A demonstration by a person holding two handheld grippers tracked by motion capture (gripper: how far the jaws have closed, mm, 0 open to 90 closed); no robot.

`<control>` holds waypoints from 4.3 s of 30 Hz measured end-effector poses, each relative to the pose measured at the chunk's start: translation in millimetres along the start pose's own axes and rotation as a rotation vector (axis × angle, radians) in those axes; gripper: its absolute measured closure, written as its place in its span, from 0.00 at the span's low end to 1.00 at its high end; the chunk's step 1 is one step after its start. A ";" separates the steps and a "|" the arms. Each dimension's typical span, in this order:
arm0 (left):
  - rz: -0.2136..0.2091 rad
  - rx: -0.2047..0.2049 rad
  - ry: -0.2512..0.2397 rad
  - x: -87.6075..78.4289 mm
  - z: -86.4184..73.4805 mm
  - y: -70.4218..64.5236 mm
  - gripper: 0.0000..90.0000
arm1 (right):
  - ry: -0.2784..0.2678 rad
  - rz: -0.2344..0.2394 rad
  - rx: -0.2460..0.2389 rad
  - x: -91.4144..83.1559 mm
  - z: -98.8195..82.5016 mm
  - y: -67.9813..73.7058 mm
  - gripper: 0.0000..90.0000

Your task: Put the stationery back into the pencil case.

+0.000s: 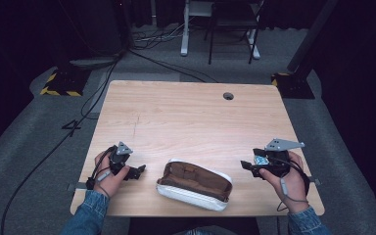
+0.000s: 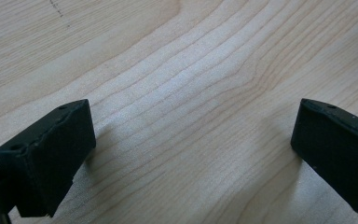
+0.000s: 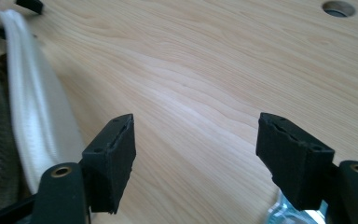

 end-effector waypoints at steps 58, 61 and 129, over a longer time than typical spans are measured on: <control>0.000 0.000 0.000 0.0 0.0 0.0 0.00 | 0.338 -0.244 0.177 46.6 -51.3 -71.7 0.44; 0.000 0.001 0.000 0.0 0.0 0.0 0.00 | 0.347 -0.238 0.168 46.1 -51.1 -71.2 0.44; 0.005 0.003 -0.002 0.5 0.5 0.4 0.00 | 0.140 0.075 -0.026 -21.9 22.1 47.3 0.44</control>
Point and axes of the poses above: each handheld gripper's, and its own axes: x roughly forward along the jaws, z roughly out of its top, y roughly to its left, the point moved 3 cm from there along x, roughly forward along the jaws, and after that the axes turned 5 degrees about x, right-handed, at the moved point
